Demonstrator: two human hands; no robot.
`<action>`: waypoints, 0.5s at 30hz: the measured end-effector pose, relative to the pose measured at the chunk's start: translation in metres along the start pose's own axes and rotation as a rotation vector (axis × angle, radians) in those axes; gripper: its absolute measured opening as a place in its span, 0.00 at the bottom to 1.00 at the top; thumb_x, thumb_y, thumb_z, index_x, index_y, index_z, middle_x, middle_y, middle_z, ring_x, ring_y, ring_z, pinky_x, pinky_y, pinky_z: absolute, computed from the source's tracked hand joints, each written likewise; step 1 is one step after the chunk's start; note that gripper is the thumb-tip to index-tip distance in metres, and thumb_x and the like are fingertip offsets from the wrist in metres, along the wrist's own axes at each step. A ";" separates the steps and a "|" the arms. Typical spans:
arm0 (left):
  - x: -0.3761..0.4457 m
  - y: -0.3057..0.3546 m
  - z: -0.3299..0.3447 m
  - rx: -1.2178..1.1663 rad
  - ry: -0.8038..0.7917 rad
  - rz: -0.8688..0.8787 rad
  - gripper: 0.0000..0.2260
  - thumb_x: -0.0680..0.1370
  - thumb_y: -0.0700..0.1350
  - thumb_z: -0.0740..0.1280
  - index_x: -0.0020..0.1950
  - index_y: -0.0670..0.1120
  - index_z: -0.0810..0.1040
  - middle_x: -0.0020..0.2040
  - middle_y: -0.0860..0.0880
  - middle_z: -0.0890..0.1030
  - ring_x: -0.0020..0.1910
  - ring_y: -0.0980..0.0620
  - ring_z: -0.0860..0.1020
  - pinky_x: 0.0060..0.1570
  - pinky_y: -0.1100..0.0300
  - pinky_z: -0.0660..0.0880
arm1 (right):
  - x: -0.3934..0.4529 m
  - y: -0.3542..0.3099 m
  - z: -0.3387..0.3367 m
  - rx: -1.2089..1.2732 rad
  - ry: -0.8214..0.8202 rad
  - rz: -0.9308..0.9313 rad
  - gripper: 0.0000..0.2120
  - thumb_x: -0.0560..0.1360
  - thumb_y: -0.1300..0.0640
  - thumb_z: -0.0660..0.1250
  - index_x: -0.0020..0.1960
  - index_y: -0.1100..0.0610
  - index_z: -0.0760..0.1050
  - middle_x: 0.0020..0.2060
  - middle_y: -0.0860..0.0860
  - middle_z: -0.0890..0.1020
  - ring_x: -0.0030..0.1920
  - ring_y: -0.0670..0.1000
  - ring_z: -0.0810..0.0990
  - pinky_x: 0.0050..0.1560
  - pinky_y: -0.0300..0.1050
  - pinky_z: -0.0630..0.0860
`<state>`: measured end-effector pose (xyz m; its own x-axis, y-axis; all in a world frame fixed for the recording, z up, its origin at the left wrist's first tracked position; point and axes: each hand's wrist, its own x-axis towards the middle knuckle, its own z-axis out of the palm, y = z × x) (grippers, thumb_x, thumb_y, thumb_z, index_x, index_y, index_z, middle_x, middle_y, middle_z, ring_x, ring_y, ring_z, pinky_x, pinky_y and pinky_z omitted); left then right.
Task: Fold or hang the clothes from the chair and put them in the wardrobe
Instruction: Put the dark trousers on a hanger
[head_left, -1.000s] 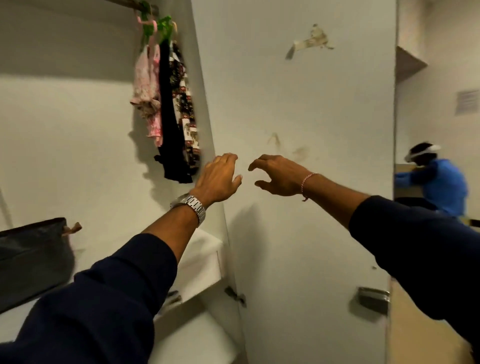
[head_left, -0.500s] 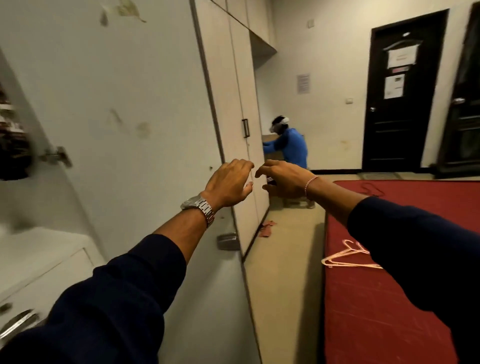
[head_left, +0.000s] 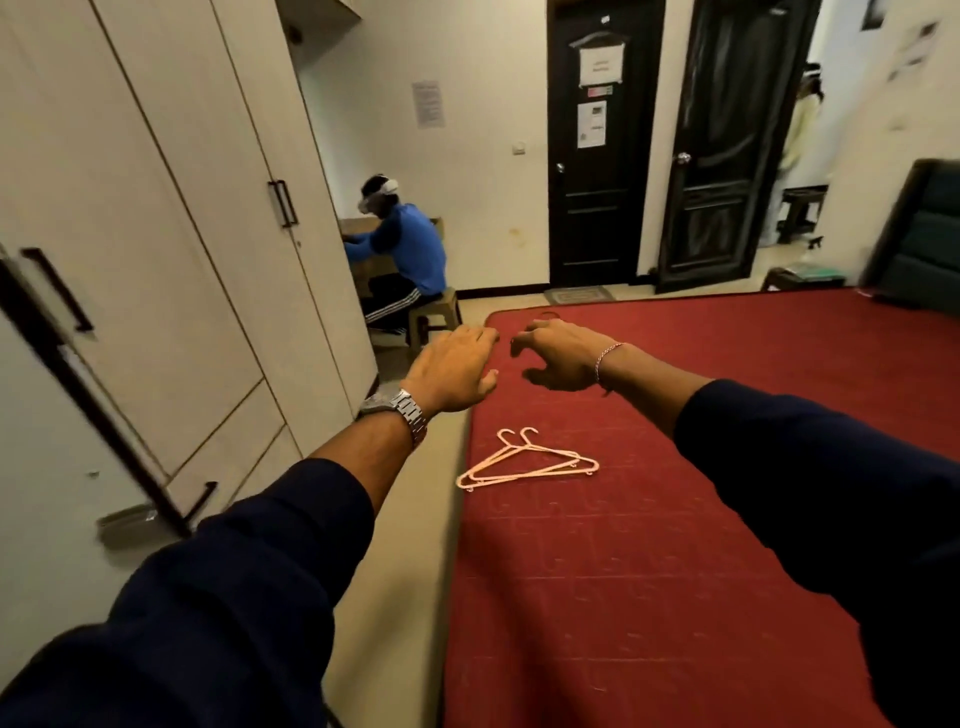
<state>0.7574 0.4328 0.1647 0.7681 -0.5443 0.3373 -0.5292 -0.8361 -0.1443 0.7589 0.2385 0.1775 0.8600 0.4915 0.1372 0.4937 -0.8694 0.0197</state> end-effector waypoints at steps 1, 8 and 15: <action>0.010 0.008 0.011 -0.012 -0.018 0.004 0.22 0.79 0.51 0.65 0.70 0.43 0.70 0.64 0.43 0.76 0.62 0.43 0.75 0.60 0.49 0.71 | -0.005 0.015 0.006 -0.008 -0.022 0.016 0.21 0.77 0.51 0.70 0.69 0.54 0.73 0.63 0.56 0.76 0.63 0.58 0.75 0.60 0.54 0.74; 0.081 0.069 0.088 -0.055 -0.136 0.085 0.24 0.79 0.53 0.65 0.72 0.43 0.68 0.67 0.43 0.75 0.64 0.43 0.74 0.62 0.46 0.71 | -0.039 0.120 0.059 0.054 -0.127 0.169 0.22 0.78 0.50 0.69 0.70 0.54 0.72 0.64 0.56 0.75 0.62 0.58 0.75 0.61 0.53 0.75; 0.151 0.124 0.161 -0.109 -0.217 0.200 0.24 0.79 0.53 0.65 0.71 0.43 0.67 0.67 0.43 0.74 0.64 0.42 0.73 0.61 0.46 0.72 | -0.070 0.207 0.120 0.114 -0.220 0.356 0.22 0.79 0.49 0.68 0.70 0.55 0.71 0.64 0.56 0.75 0.63 0.58 0.75 0.61 0.54 0.74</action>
<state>0.8662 0.2356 0.0479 0.6973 -0.7092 0.1045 -0.7044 -0.7049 -0.0834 0.8169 0.0300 0.0531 0.9801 0.1717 -0.0992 0.1617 -0.9816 -0.1020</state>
